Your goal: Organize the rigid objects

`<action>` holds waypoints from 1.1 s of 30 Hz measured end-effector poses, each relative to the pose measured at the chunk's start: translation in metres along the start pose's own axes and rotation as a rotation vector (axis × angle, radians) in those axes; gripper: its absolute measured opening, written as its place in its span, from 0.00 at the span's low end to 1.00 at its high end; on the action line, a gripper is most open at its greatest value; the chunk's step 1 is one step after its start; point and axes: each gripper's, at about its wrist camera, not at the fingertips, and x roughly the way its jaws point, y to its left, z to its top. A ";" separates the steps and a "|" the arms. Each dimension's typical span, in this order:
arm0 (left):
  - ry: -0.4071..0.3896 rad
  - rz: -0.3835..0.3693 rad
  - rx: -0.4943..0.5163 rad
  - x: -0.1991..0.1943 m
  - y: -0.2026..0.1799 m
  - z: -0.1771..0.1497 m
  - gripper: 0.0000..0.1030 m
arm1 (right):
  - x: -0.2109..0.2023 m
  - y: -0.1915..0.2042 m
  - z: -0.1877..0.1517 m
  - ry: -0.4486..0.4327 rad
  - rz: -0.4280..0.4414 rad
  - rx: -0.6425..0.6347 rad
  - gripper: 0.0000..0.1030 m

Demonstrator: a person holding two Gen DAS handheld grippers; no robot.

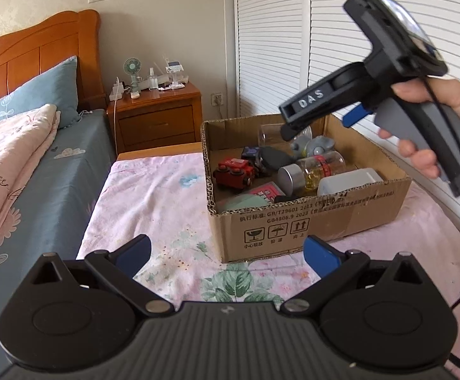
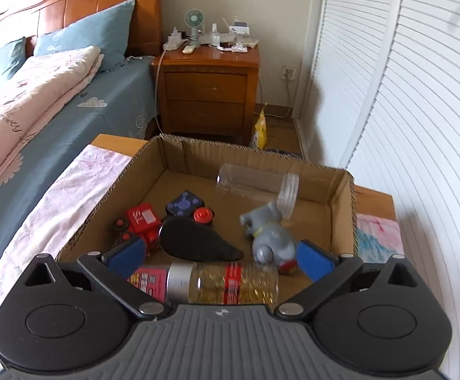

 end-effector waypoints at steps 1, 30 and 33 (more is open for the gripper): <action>-0.001 0.003 -0.001 -0.001 0.000 0.000 0.99 | -0.004 0.000 -0.003 0.005 -0.008 0.007 1.00; 0.158 0.056 -0.018 -0.029 -0.023 0.014 0.99 | -0.132 0.019 -0.155 0.005 -0.176 0.235 1.00; 0.134 0.060 -0.016 -0.039 -0.024 0.022 0.99 | -0.143 0.021 -0.150 -0.031 -0.180 0.226 1.00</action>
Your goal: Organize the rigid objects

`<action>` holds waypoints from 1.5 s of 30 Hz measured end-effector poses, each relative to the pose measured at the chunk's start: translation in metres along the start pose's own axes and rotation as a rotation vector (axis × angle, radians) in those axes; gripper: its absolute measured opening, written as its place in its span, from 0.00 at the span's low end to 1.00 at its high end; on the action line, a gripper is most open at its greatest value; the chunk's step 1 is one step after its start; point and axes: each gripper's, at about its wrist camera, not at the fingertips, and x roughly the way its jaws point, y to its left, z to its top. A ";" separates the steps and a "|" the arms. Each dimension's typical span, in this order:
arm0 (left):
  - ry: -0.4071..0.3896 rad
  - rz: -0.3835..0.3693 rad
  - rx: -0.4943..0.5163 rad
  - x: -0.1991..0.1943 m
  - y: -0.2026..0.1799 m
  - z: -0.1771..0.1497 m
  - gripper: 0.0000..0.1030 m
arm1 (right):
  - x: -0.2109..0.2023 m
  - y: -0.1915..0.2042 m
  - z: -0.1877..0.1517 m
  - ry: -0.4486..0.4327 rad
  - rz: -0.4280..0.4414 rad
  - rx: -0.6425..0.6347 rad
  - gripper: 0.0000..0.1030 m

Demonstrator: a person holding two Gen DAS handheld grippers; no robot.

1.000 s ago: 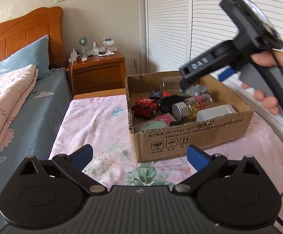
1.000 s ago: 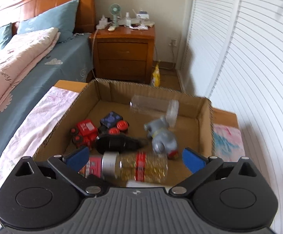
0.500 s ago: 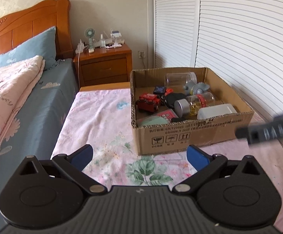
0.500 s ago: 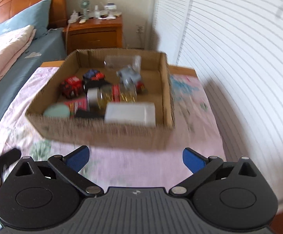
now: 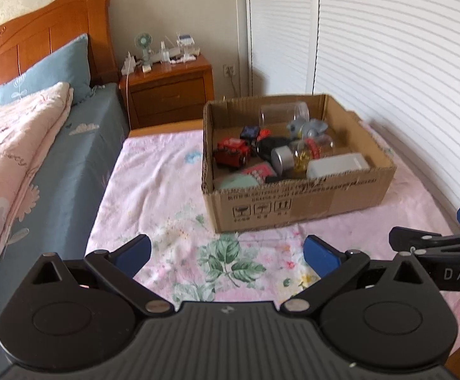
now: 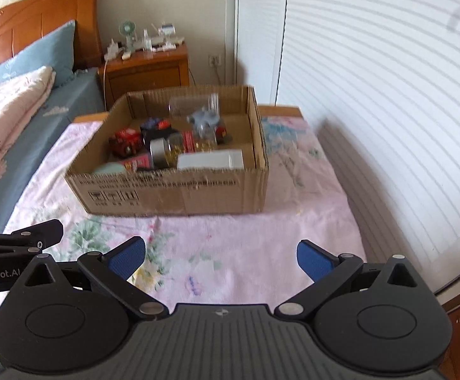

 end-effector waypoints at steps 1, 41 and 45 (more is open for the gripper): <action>-0.008 0.001 -0.001 -0.003 0.000 0.002 0.99 | -0.003 0.000 0.001 -0.011 0.000 0.000 1.00; -0.016 0.013 -0.009 -0.011 -0.004 0.008 0.99 | -0.009 -0.008 0.007 -0.039 -0.016 0.021 1.00; -0.018 0.013 -0.006 -0.012 -0.004 0.008 0.99 | -0.010 -0.008 0.007 -0.040 -0.015 0.019 1.00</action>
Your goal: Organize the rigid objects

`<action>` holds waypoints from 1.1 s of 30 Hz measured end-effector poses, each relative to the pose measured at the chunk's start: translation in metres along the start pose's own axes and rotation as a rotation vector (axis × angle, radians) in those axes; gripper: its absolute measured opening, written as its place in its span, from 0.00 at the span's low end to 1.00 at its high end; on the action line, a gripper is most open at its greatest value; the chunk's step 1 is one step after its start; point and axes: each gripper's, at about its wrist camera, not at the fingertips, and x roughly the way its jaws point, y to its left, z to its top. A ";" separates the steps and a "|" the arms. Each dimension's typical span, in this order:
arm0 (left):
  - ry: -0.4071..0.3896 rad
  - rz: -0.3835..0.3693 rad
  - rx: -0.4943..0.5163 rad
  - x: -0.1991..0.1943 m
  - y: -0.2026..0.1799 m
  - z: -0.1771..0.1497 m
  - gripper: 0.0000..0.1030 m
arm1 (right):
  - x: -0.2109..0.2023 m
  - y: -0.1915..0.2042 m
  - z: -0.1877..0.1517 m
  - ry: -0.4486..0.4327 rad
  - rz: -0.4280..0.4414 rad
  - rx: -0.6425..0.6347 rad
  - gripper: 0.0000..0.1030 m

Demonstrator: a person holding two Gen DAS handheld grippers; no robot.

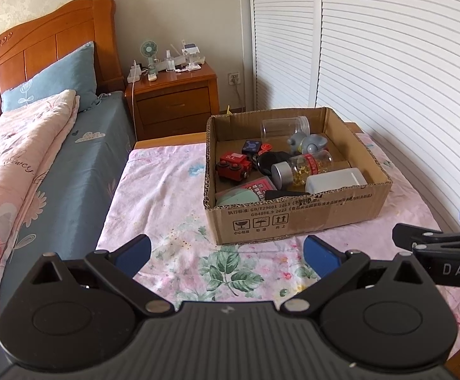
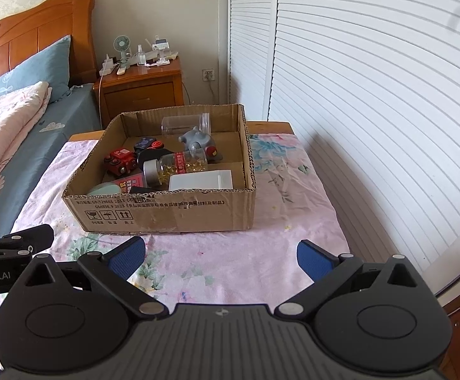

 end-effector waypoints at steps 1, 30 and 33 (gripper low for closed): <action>0.000 0.001 0.000 0.000 0.000 0.000 0.99 | 0.000 0.000 0.000 0.000 -0.002 -0.001 1.00; 0.001 0.012 0.006 0.000 -0.001 -0.001 0.99 | 0.001 0.001 -0.002 0.007 0.004 -0.005 1.00; -0.001 0.012 0.007 -0.001 -0.001 -0.001 0.99 | 0.002 0.001 -0.003 0.007 0.006 -0.006 1.00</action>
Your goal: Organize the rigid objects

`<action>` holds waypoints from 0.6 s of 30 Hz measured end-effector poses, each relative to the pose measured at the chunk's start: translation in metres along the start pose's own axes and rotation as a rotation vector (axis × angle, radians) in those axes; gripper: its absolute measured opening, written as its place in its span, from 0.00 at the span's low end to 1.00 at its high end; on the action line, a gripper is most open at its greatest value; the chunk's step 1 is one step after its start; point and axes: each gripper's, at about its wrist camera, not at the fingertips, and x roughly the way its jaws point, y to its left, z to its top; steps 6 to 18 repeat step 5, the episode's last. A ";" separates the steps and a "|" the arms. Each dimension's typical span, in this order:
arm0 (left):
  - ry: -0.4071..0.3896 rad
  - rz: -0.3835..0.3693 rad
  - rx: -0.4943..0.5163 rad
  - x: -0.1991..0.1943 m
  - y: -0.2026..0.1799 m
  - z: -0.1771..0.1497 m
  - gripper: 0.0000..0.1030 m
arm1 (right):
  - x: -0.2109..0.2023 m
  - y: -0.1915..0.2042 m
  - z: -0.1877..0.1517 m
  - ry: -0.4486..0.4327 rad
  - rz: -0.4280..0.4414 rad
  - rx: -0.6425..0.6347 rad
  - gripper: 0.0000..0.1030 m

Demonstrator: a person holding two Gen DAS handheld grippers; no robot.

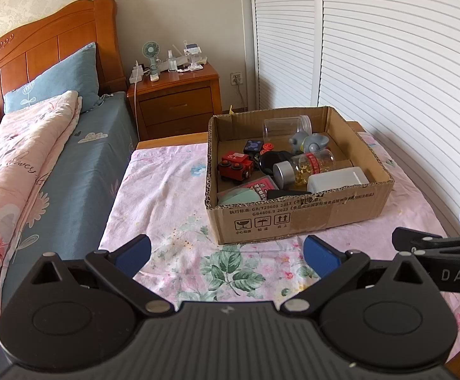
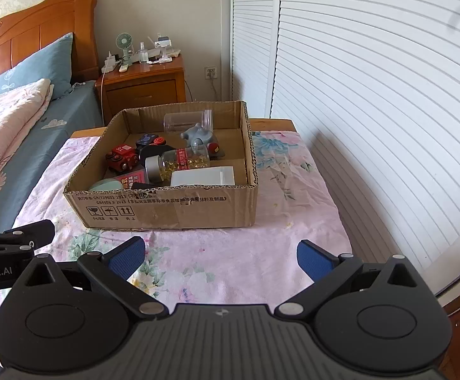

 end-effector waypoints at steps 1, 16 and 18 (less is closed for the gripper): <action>-0.001 0.000 0.000 -0.001 0.000 0.000 0.99 | 0.000 0.000 0.000 0.000 0.000 -0.001 1.00; 0.000 0.001 -0.001 -0.001 0.000 0.001 0.99 | 0.000 0.000 0.000 0.000 0.003 0.000 1.00; 0.000 0.001 -0.001 -0.001 0.000 0.001 0.99 | 0.000 0.000 0.000 0.000 0.003 0.000 1.00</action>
